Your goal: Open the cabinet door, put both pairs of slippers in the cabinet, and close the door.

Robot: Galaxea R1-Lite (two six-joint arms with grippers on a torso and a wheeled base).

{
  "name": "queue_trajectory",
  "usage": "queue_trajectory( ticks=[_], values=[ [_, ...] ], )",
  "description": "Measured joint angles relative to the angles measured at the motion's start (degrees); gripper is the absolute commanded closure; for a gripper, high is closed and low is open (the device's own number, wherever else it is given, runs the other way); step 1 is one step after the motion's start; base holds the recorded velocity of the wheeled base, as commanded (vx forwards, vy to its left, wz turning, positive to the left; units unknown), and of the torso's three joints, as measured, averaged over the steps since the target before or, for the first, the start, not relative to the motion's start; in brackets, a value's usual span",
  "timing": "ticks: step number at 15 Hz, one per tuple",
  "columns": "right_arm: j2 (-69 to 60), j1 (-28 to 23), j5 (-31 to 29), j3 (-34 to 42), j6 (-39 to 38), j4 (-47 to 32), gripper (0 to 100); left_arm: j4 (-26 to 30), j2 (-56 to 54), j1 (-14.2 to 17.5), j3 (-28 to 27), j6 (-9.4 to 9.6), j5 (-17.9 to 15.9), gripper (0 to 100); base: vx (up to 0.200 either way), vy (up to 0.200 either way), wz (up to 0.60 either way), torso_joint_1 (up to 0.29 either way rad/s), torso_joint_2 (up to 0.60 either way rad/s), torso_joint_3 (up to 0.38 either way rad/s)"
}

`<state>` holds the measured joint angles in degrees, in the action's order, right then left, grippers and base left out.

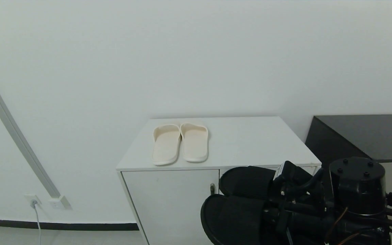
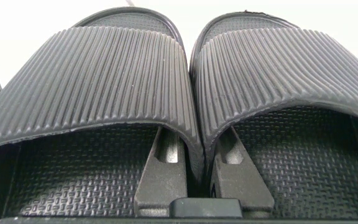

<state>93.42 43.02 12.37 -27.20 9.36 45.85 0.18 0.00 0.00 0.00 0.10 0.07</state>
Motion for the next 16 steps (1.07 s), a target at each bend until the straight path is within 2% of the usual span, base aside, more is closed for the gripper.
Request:
queue_trajectory(
  ticks=[9, 16],
  values=[
    [-1.13, 1.96, -0.11, 1.43, 0.1, -0.01, 100, -0.02, 0.0, 0.0, 0.0, 0.0, 0.0, 100, 0.0, 0.0, 0.0, -0.202, 0.53, 0.319],
    [-1.63, 2.29, -0.04, 2.26, 0.11, -0.01, 100, 0.0, 0.0, 0.0, 0.0, 0.0, 0.0, 100, 0.0, 0.0, 0.0, -0.147, 0.48, 0.326]
  ],
)
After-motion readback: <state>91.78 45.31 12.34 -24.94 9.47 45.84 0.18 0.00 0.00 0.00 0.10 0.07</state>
